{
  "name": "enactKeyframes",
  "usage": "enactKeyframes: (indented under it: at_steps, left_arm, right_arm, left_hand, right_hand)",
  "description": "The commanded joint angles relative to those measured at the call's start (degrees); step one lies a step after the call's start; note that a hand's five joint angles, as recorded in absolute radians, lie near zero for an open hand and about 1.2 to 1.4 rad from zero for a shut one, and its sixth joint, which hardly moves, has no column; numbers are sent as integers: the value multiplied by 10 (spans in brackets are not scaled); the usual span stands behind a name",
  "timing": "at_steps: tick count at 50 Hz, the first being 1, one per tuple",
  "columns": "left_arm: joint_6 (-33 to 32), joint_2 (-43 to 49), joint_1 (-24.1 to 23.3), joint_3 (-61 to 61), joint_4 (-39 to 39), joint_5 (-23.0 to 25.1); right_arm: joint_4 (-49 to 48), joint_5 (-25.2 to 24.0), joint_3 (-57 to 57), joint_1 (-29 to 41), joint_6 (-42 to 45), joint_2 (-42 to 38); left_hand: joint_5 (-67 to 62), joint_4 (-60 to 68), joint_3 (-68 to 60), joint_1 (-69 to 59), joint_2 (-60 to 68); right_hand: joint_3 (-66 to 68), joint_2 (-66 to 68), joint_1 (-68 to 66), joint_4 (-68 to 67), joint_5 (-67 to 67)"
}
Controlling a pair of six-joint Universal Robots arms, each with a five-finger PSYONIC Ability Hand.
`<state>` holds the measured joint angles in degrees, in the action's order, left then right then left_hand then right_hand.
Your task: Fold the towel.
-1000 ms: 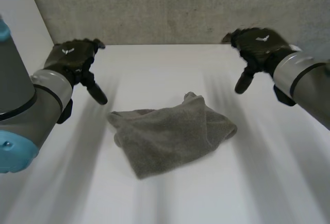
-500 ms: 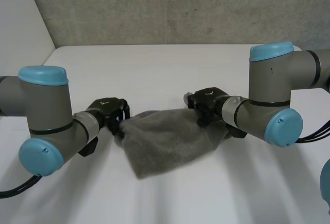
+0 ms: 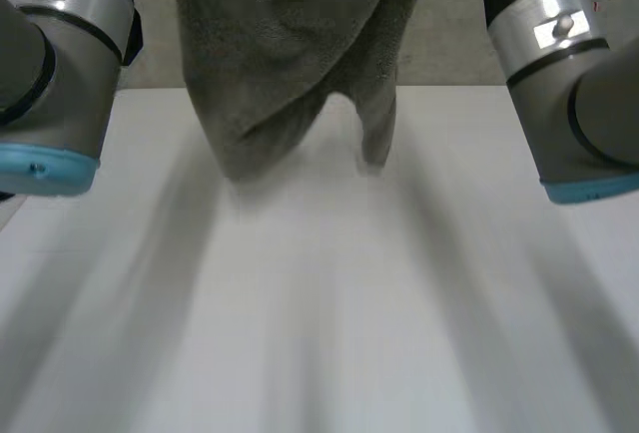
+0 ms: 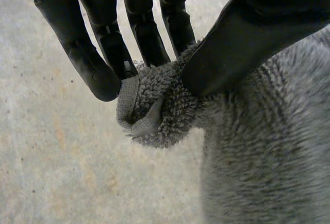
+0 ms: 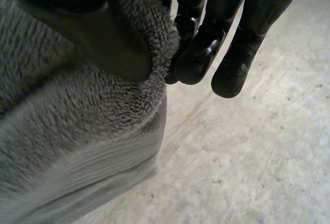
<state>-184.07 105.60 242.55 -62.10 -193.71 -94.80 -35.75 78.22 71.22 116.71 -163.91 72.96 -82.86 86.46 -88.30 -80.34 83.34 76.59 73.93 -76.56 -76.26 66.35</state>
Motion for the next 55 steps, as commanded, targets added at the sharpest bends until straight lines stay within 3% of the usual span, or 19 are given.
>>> enactKeyframes:
  at_steps: [1,11,15,21,22,23,24,25,26,28,32,38,48,55]
  left_arm:
    - [-5,-22,-15,-166,-21,14]
    - [-145,-27,-15,-446,-44,14]
    - [-176,-30,-17,-500,-60,15]
    - [-205,-76,-33,-541,-56,15]
    - [-205,-91,-34,-543,-54,15]
    - [-205,-91,-34,-543,-54,15]
    - [-206,-108,-34,-542,-50,15]
    - [-206,-108,-34,-542,-50,15]
    - [-206,-124,-35,-539,-47,15]
    - [-206,-139,-34,-534,-43,15]
    - [-206,-170,-31,-519,-44,15]
    - [-206,-164,-25,-483,-42,19]
    - [-209,-70,-23,-427,-27,75]
    - [-269,21,-26,-364,65,101]
  right_arm:
    - [108,-9,78,4,31,3]
    - [260,-47,216,-8,105,2]
    - [293,-50,285,-8,154,5]
    - [340,-45,301,-7,194,35]
    - [363,-44,296,-7,201,48]
    - [386,-44,290,-7,207,58]
    - [387,-44,290,-7,207,58]
    - [403,-46,281,-8,209,66]
    - [415,-47,271,-8,207,73]
    - [416,-46,263,-9,206,81]
    - [408,-50,243,-9,209,88]
    - [376,-54,197,-10,223,79]
    - [376,-106,128,-7,348,-34]
    - [389,-120,53,-6,419,-154]
  left_hand:
    - [129,-65,83,3,-33]
    - [129,-65,83,3,-33]
    - [129,-65,83,3,-33]
    - [145,-81,99,20,-50]
    - [280,-216,234,155,-185]
    - [281,-217,236,156,-186]
    - [466,-402,421,341,-371]
    - [468,-404,423,343,-373]
    - [606,-542,561,481,-511]
    - [650,-586,604,525,-555]
    - [739,-675,693,614,-643]
    - [747,-683,702,622,-652]
    - [739,-675,693,614,-644]
    - [741,-677,695,615,-645]
  right_hand:
    - [34,61,-34,-37,36]
    - [34,61,-34,-37,36]
    - [34,61,-34,-37,36]
    - [34,61,-34,-37,36]
    - [6,33,-6,-9,8]
    - [-220,-194,220,217,-218]
    - [-223,-196,222,219,-220]
    - [-456,-429,456,453,-453]
    - [-606,-580,606,603,-604]
    - [-666,-639,666,663,-664]
    - [-666,-639,666,663,-664]
    - [-666,-639,666,663,-664]
    - [-666,-639,666,663,-664]
    - [-666,-639,666,663,-664]
